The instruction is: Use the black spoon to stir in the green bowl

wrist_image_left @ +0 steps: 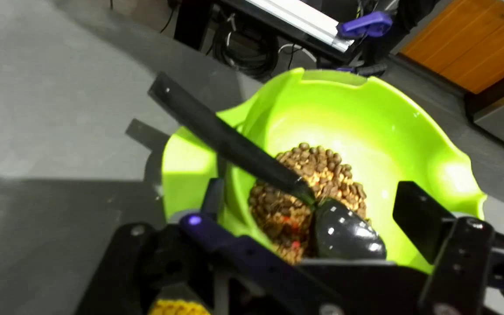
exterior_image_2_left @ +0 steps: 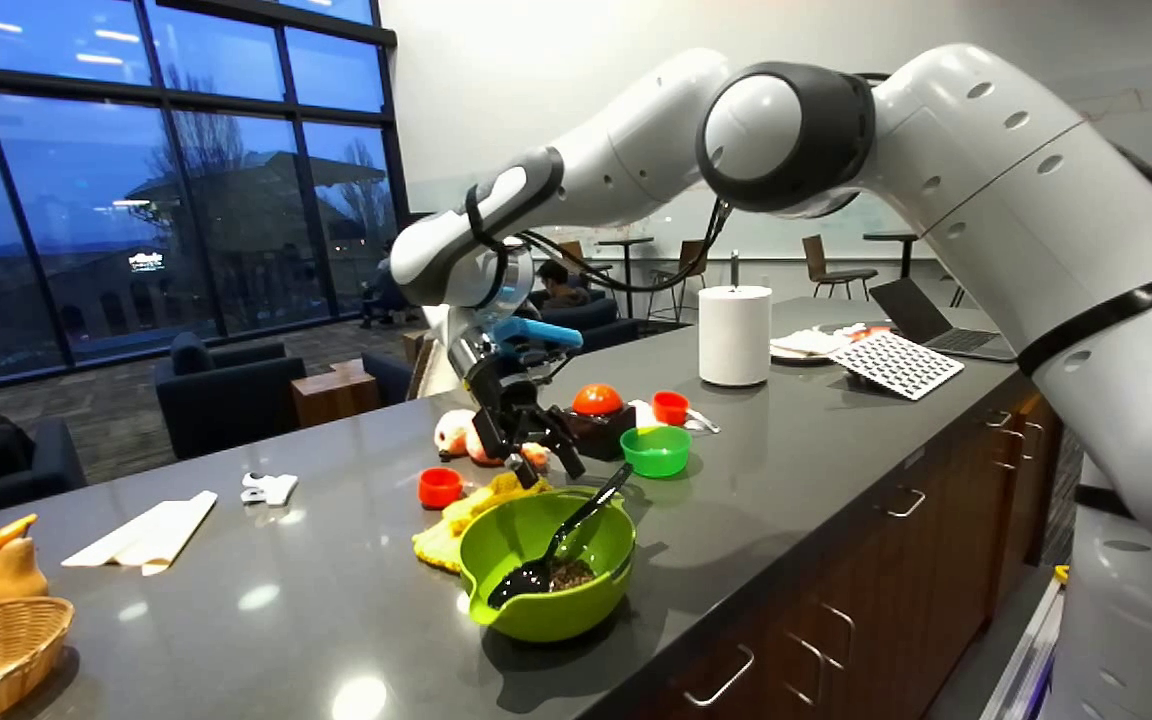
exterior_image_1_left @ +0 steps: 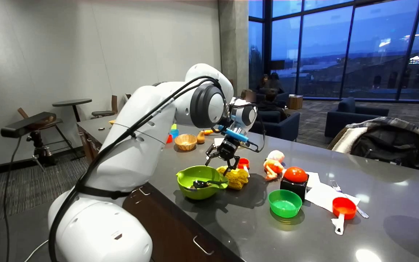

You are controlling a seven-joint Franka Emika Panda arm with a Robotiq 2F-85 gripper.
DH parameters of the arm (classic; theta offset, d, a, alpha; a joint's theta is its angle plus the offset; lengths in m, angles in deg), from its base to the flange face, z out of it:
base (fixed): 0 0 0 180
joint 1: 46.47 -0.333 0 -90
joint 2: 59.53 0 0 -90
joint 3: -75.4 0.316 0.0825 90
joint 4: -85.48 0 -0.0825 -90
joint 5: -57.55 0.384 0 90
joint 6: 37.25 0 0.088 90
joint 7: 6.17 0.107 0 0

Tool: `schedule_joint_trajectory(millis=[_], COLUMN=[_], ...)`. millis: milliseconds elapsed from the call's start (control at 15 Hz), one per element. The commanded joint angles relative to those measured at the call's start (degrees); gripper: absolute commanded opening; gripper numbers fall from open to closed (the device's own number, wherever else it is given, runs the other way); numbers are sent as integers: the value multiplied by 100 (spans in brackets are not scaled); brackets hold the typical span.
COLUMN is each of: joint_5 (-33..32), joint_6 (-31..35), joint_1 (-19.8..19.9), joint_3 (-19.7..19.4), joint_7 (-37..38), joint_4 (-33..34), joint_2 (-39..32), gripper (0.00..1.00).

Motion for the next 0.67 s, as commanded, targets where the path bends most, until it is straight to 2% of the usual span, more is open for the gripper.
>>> schedule_joint_trajectory(millis=[0,400,600], joint_5=[-433,-1025,-1222], joint_6=[1116,3376,4135], joint_1=[-111,-212,-233], joint_3=[-20,-73,-98], joint_7=[-36,146,265], joint_4=[-206,-450,-581], joint_2=[150,111,165], gripper=[100,100,100])
